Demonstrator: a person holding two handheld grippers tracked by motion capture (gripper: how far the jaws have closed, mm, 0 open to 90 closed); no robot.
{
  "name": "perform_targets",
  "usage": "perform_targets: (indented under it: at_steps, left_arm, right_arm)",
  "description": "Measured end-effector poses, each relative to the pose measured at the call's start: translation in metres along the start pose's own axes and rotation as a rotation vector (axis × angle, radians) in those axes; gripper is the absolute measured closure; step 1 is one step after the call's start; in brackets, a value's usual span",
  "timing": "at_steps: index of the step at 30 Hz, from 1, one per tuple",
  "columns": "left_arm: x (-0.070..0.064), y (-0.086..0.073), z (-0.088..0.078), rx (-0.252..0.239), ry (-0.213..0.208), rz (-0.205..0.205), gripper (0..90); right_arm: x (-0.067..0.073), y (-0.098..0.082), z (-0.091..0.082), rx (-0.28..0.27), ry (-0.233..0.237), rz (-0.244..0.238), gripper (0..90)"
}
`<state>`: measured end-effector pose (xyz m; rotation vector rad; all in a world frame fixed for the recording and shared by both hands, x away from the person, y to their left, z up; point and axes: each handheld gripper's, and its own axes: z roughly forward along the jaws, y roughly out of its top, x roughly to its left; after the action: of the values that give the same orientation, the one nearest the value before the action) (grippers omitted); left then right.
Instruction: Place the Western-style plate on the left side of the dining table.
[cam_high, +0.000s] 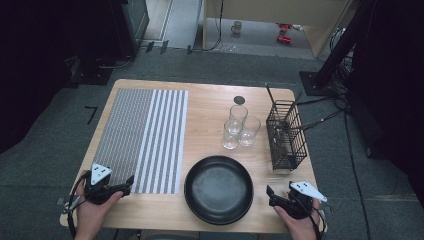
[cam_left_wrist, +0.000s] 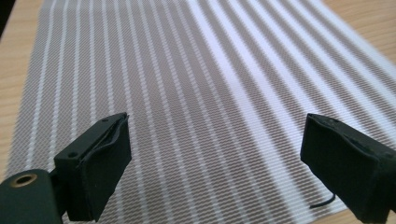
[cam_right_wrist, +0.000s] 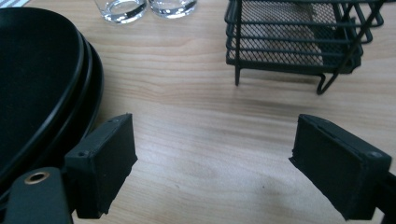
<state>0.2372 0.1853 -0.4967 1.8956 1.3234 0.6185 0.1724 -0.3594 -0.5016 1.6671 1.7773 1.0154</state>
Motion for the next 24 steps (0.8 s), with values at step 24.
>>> perform_targets:
  at_steps: [24]
  left_arm:
    - [-0.043, 0.021, 0.010, -0.021, -0.109, 0.050, 9.2]
  right_arm:
    - [0.029, 0.032, 0.001, -0.042, 0.108, -0.016, 26.9]
